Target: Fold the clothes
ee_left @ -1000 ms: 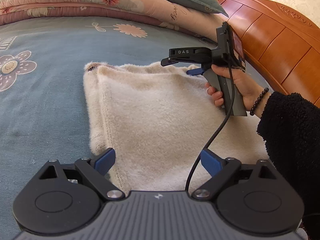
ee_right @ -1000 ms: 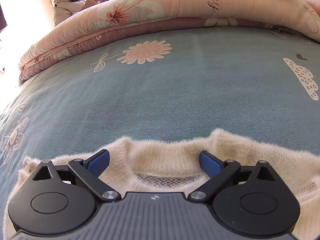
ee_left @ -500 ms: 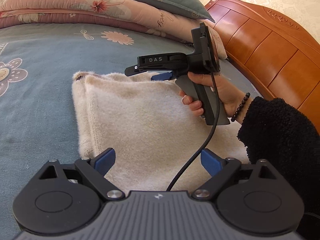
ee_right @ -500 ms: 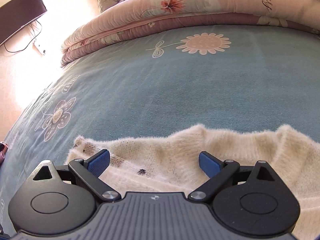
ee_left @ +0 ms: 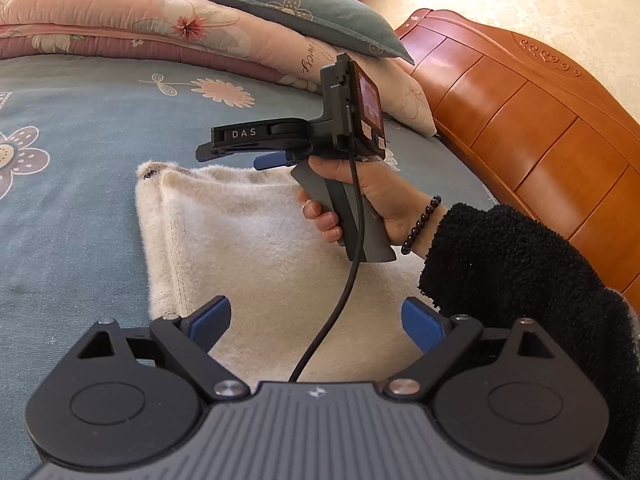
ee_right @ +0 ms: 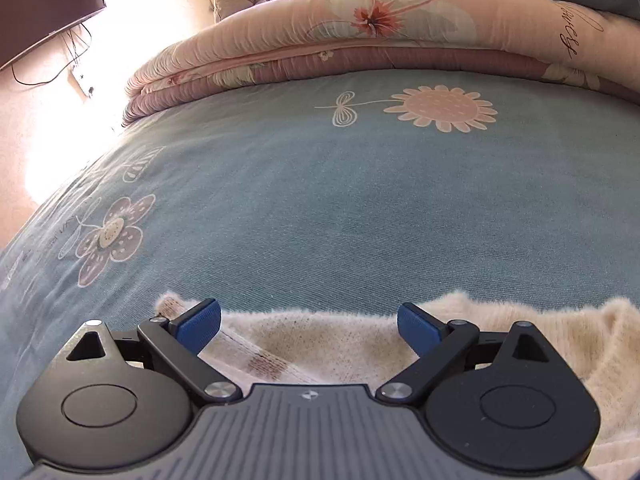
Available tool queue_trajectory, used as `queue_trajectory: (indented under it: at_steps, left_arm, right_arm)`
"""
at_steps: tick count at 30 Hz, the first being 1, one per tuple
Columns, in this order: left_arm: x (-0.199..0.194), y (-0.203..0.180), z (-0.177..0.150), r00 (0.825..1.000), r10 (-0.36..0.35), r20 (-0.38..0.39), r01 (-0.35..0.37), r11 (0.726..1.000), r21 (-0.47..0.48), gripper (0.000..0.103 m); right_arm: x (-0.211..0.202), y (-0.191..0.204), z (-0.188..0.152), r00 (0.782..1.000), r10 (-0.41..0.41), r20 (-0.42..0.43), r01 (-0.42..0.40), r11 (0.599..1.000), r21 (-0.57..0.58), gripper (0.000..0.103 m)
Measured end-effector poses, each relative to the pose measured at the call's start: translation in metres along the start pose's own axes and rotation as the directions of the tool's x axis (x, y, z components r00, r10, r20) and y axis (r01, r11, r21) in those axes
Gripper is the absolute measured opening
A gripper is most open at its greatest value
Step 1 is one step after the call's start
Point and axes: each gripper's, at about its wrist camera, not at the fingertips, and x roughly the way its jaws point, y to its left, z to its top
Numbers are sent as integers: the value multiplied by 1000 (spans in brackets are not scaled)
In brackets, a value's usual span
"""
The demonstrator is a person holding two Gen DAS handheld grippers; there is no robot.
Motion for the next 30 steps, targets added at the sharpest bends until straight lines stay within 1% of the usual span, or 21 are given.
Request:
queue_trajectory:
  at_steps: [1,3,5,7,10,12,17,20,23,25,27,30]
  left_arm:
    - [-4,-2,0,1000,-8,10,8,1000,3,92]
    - [-10,-5,1,999,-27,24,27,1000,12,92]
    - [-15,-8,2,998,-44,35,43,999,22,92]
    - [-18,-10,2,997,-58,45,57,998,32,94]
    - [-21,-8,3,997,-58,52,57,998,21,95]
    - [-22,-7,3,997,-58,57,57,998,14,95]
    - [-28,-6,4,995,-65,73,65,998,5,95]
    - [-34,-11,4,993,-80,90,78,997,22,95]
    - [-34,-14,5,993,-83,82,81,996,25,96]
    - [-31,-16,5,996,-70,62,69,997,25,96]
    - [-28,-15,5,997,-54,49,53,998,17,96]
    - [-22,-10,4,998,-58,26,59,998,-15,96]
  right_arm:
    - [-2,5,2,999,39,-1,-39,999,1,98]
    - [1,17,3,996,85,-27,-85,996,-10,98]
    - [8,29,2,991,116,-63,-119,992,-30,98]
    - [16,37,-2,989,126,-82,-130,990,-46,98]
    - [32,39,-7,991,91,-102,-97,994,-55,99]
    - [33,40,-8,993,87,-82,-92,994,-61,101]
    - [5,37,0,999,40,-36,-42,997,-59,100]
    - [-28,21,7,1000,-24,-14,24,999,-33,100]
    - [-66,3,5,991,-134,-32,133,991,-19,100]
    - [-92,-9,0,976,-211,-58,211,977,-16,100]
    - [-121,-23,-12,955,-286,-84,286,958,-8,100]
    - [-165,-44,-35,926,-359,-118,364,931,26,100]
